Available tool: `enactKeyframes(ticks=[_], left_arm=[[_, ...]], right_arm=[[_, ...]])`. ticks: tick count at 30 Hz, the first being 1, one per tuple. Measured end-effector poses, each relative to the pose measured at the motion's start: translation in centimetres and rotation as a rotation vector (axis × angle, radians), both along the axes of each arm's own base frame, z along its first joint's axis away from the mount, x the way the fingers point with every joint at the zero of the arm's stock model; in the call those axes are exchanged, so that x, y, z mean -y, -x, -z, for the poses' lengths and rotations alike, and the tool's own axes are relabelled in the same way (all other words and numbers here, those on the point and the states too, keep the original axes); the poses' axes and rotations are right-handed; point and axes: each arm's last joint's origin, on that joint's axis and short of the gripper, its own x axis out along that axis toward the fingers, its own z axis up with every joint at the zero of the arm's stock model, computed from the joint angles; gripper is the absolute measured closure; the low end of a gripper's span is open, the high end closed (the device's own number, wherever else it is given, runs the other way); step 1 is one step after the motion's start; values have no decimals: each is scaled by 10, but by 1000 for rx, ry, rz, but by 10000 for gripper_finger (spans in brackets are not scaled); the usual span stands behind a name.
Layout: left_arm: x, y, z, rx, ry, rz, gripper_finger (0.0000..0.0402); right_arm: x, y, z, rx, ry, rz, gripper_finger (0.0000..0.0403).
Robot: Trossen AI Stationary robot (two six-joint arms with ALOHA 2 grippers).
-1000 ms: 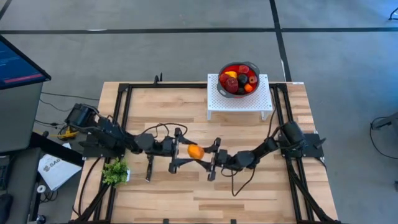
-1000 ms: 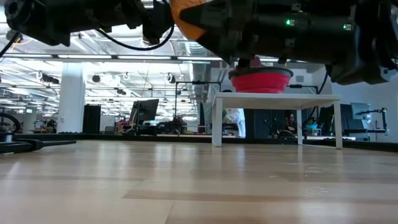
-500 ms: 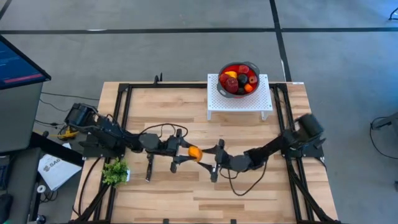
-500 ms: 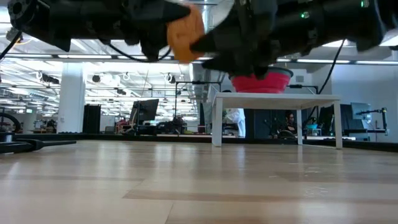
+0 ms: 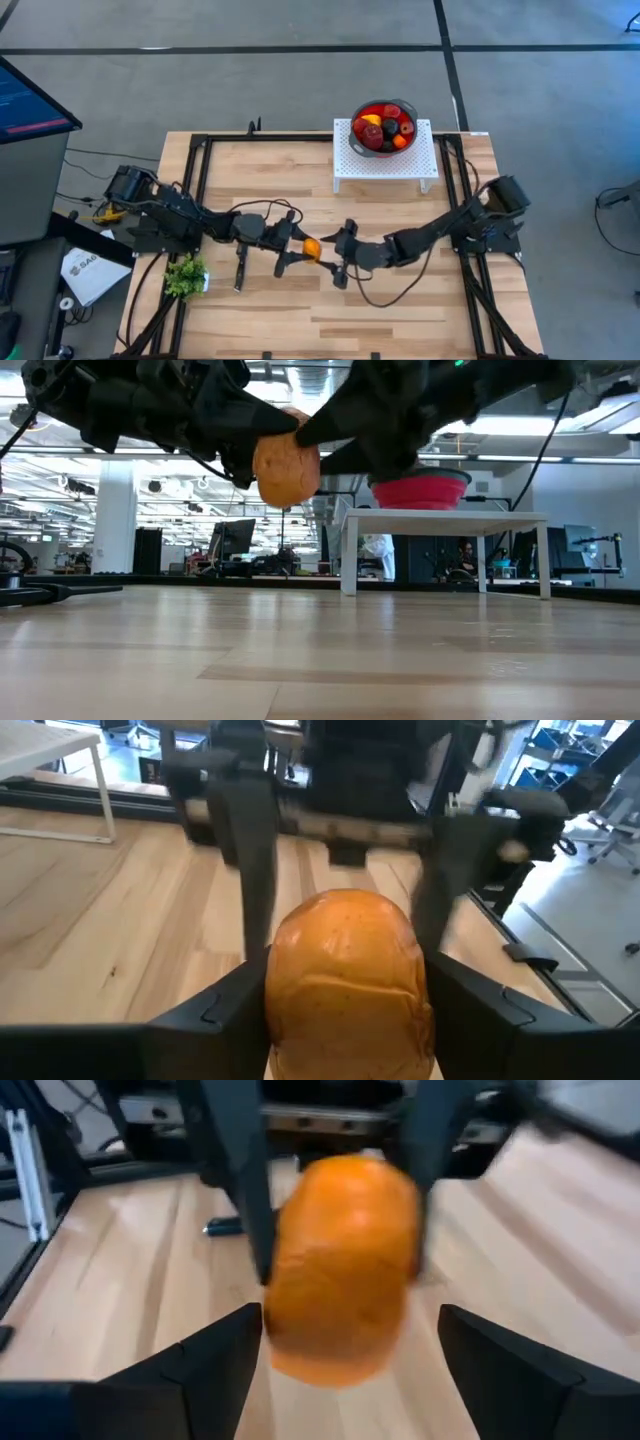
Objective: Pick & Place Fruit
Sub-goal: Put the yellow mango into the orange strainer bowl on the shelf
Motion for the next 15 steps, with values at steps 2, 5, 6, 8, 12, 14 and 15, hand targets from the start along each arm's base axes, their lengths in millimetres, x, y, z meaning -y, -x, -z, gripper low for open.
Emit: enactKeyframes(ticks=[2,5,6,8,12,14,15], left_arm=[[0,0,-1,6,1,1,192],[0,0,0,0,3,4,193],[0,0,0,1,1,4,195],[0,0,-1,9,2,3,196],[0,0,0,3,2,-4,193],[0,0,0,4,2,-2,190],[0,0,-1,11,4,0,189]], right_arm=[[0,-10,7,-5,-16,-21,106],[-2,-26,18,-30,-23,-54,106],[-1,-31,20,-33,-23,-59,106],[-1,-41,22,-14,-13,-44,106],[-3,-51,26,-2,69,-17,106],[-3,-52,24,0,88,-6,106],[-3,-51,22,4,88,0,106]])
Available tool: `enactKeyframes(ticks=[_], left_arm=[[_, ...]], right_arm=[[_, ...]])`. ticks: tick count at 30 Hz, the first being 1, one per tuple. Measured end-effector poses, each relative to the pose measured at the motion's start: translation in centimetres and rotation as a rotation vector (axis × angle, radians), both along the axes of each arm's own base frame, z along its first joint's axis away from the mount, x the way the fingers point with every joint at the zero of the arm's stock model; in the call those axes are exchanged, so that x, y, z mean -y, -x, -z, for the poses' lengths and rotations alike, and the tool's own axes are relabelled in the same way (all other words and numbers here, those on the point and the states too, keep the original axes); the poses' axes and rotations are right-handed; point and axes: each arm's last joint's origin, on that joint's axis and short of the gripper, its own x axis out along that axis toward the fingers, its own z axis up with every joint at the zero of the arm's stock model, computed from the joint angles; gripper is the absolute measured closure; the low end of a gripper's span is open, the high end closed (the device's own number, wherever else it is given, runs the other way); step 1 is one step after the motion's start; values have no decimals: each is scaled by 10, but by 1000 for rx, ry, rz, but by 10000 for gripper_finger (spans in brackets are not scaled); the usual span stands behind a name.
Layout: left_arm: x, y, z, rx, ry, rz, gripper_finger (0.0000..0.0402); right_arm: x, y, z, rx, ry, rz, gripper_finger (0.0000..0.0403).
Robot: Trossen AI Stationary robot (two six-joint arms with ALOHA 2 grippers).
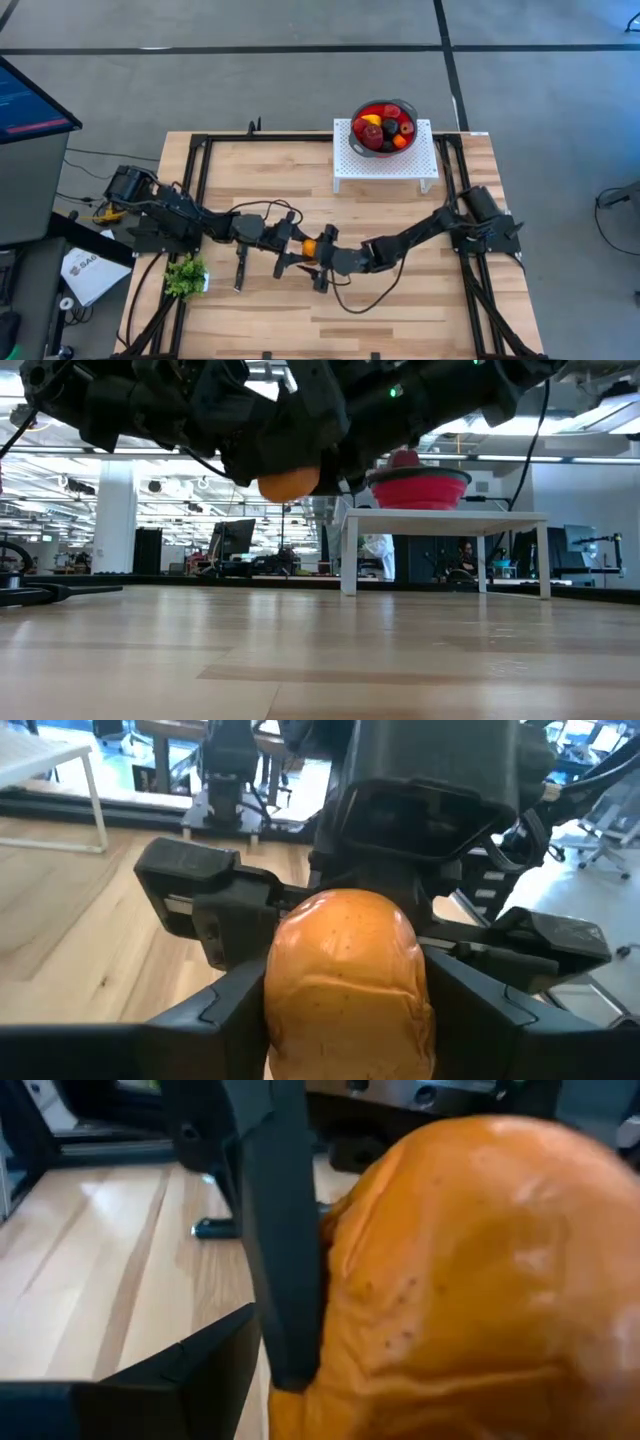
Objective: Pick & Place Fruit
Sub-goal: Put the yellow mango into the orange strainer bowl on the shelf
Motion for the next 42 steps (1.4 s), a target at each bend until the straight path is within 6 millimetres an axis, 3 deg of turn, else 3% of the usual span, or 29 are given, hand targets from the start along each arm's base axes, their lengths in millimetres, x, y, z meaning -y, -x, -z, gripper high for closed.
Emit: enactKeyframes(ticks=[21,42], left_arm=[[1,0,1,-10,-1,6,185],[0,1,4,-37,-13,-3,184]], right_arm=[[-24,15,-9,17,-30,92,146],[-18,13,-8,9,-77,95,150]])
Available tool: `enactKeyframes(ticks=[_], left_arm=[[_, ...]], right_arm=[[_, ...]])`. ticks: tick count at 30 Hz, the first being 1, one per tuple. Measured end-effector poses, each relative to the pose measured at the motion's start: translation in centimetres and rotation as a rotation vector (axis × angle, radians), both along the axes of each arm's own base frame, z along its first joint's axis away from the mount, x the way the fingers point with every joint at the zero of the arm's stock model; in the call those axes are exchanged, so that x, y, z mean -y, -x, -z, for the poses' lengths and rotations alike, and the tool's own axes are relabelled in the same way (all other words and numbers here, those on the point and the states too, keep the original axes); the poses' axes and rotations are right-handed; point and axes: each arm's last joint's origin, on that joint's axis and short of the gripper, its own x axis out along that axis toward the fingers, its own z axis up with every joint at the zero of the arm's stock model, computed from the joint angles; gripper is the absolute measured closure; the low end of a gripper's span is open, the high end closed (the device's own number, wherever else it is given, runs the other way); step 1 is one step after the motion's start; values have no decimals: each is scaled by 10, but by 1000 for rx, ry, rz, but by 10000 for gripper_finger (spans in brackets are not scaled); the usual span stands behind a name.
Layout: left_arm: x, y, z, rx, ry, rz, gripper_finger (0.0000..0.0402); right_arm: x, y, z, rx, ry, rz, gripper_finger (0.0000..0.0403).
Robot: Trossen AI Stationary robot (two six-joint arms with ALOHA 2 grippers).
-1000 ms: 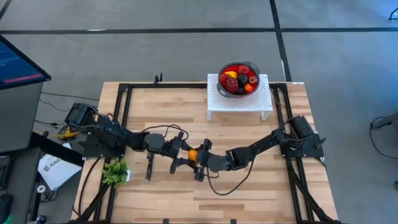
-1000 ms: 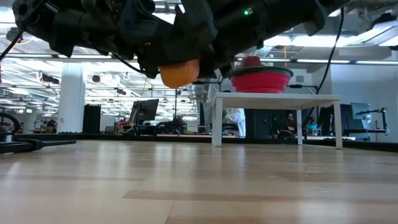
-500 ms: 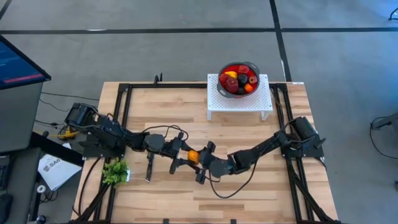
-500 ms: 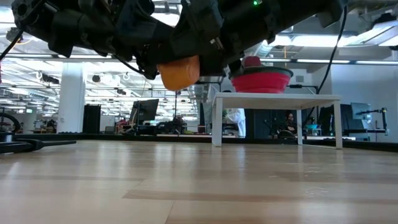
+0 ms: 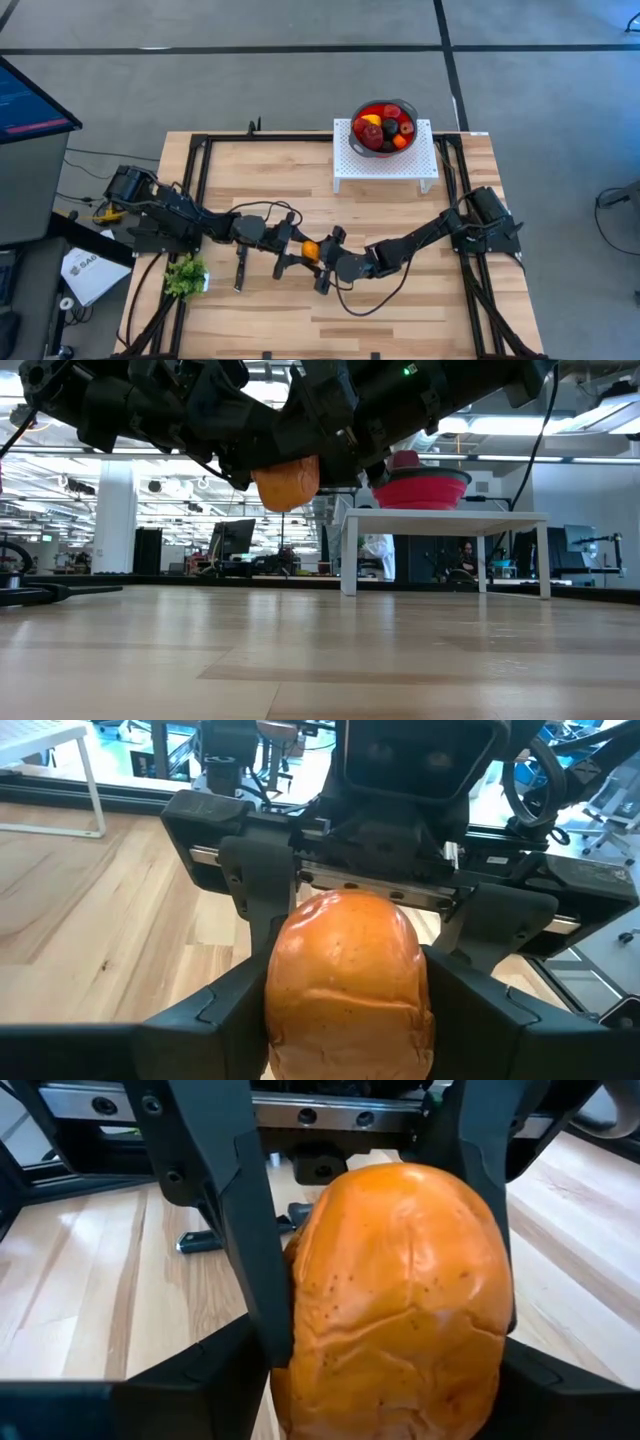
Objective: Pick & Place Fruit
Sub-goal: Put the yellow mango into the orange strainer bowl on the shelf
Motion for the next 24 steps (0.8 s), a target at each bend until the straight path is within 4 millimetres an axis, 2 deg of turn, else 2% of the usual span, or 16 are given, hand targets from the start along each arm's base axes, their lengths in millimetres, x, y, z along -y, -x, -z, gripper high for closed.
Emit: enactKeyframes(ticks=[3,8,12,17,22,24], left_arm=[[0,0,0,-3,0,1,183],[0,0,1,-7,0,8,180],[-2,1,-2,-3,8,30,151],[-4,6,-18,38,13,38,100],[-6,17,-32,29,-17,28,73],[-7,22,-33,20,-20,20,70]], right_arm=[[0,0,0,0,-2,0,163],[0,0,1,-2,-11,4,209],[1,0,4,-5,-42,23,210],[1,16,25,-46,-71,87,197],[-6,37,37,-45,-84,175,197],[-7,48,31,-57,-69,210,203]])
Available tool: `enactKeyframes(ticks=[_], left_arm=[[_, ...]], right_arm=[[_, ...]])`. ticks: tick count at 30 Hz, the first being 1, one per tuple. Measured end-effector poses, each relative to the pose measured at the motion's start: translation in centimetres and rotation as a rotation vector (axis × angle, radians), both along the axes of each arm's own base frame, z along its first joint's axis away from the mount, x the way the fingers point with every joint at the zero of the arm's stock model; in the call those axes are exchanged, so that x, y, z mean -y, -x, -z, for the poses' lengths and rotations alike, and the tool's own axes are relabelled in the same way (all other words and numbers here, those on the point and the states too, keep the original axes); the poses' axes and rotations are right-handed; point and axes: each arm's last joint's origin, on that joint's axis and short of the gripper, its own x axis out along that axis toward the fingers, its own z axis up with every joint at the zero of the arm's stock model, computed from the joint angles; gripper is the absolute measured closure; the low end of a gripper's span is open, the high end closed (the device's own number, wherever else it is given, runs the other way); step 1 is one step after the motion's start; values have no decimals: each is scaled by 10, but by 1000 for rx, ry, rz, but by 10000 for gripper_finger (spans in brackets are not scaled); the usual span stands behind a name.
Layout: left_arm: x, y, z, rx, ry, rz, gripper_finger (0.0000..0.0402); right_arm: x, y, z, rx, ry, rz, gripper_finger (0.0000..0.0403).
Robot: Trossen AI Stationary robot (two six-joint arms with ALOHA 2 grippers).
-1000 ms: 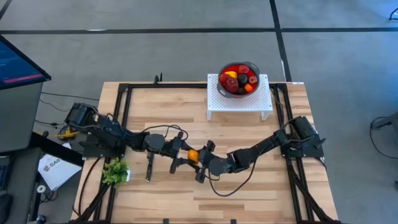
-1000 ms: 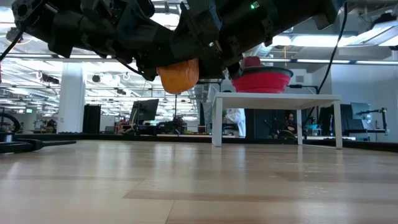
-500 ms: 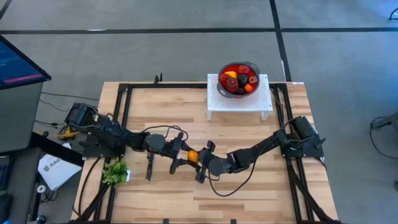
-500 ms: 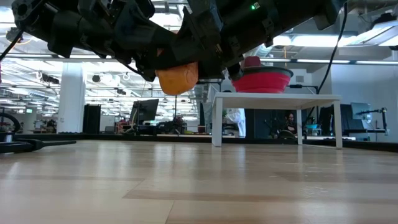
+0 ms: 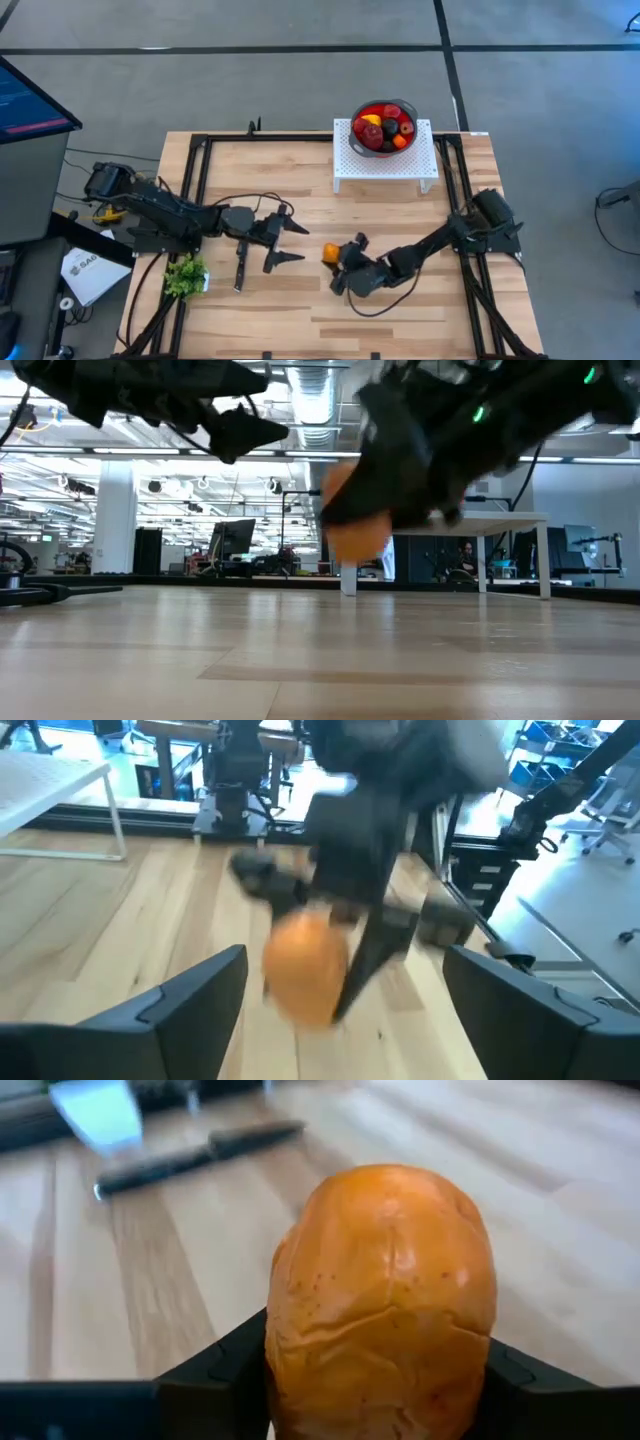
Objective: Pick & Place Fruit
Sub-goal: Put the yellow mango into the orange strainer bowl on the shelf
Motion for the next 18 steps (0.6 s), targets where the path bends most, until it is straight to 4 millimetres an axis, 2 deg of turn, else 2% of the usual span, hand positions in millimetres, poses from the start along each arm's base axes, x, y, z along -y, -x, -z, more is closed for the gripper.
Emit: enactKeyframes(ticks=[4,7,10,12,15,18], left_arm=[[-2,9,8,-24,9,-17,69],[-4,14,18,-56,28,-39,69],[-4,17,24,-74,38,-60,69],[-2,18,26,-78,37,-63,69],[-1,18,24,-63,39,-61,69],[1,18,23,-50,41,-54,69]], right_arm=[[8,22,-40,19,41,91,200],[26,44,-82,35,99,167,191],[59,70,-123,42,119,254,190],[86,85,-142,35,128,323,193],[125,102,-165,26,173,423,194],[156,113,-177,12,218,517,185]])
